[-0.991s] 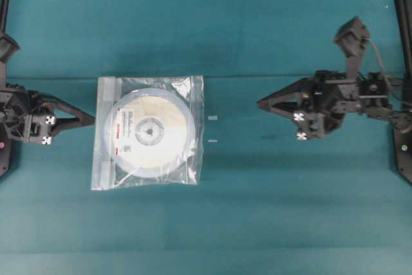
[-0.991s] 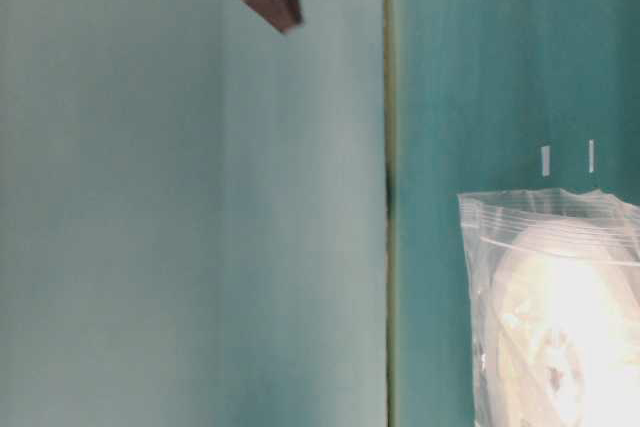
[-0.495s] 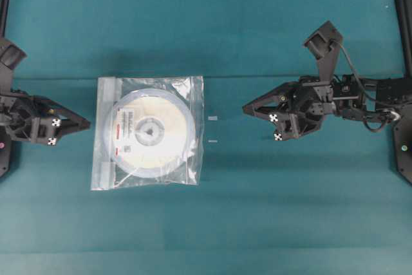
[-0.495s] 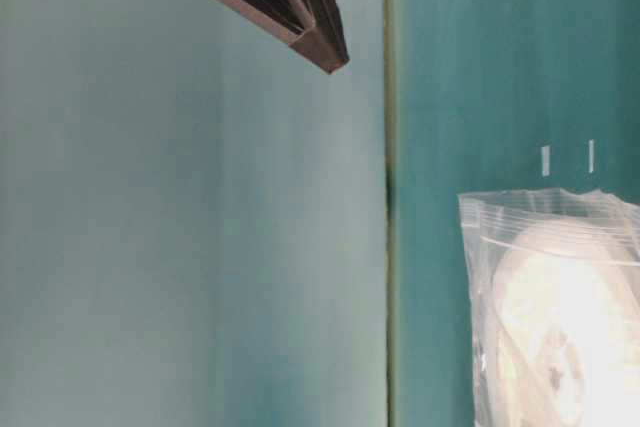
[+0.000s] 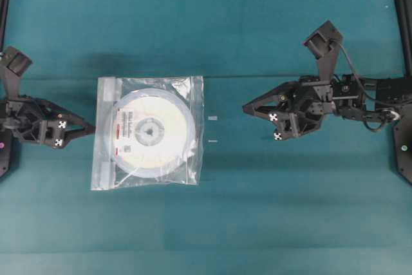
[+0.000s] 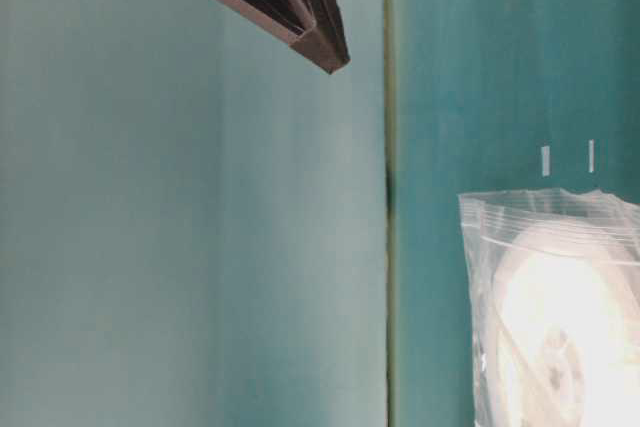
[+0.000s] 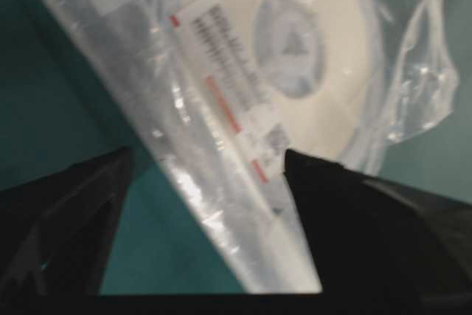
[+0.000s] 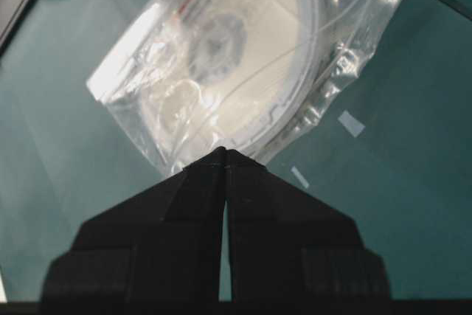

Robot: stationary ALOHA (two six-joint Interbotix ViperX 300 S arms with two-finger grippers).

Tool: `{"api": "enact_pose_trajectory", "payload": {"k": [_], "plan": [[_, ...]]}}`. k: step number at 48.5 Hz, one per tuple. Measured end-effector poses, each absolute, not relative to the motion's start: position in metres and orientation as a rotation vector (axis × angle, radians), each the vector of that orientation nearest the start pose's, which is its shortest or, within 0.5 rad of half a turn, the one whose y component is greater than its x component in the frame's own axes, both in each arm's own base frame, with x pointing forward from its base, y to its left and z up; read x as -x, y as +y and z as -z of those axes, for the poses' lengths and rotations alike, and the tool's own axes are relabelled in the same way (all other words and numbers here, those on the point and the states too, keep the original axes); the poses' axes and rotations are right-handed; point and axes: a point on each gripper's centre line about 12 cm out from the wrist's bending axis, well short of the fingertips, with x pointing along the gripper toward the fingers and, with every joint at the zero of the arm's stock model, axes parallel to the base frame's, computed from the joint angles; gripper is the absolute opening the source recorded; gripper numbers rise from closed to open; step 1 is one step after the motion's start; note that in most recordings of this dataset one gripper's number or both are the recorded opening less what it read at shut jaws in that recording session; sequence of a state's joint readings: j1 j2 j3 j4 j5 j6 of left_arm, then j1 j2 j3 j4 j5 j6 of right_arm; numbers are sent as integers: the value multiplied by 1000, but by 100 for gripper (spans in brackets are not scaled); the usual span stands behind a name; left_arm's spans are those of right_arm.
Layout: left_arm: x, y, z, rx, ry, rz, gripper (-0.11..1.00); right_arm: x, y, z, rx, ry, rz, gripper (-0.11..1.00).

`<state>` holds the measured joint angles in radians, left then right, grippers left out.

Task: Take out the reel from the clear zip bag.
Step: 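Grasp the left edge of the clear zip bag with the left gripper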

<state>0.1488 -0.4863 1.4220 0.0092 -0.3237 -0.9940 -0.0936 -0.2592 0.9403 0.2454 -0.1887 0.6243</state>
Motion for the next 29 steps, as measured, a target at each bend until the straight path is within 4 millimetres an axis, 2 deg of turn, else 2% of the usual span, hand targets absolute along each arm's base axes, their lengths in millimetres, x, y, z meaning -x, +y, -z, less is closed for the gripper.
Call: {"api": "enact_pose_trajectory", "payload": {"k": [18,29], "plan": [[-187,28,-91,1009,541,-463,90,-316,-35,-187,-858,409,344,0],[-197,29,-83,1014,555,-471,90,-315,-35,-186,-860,414,345,0]]}}
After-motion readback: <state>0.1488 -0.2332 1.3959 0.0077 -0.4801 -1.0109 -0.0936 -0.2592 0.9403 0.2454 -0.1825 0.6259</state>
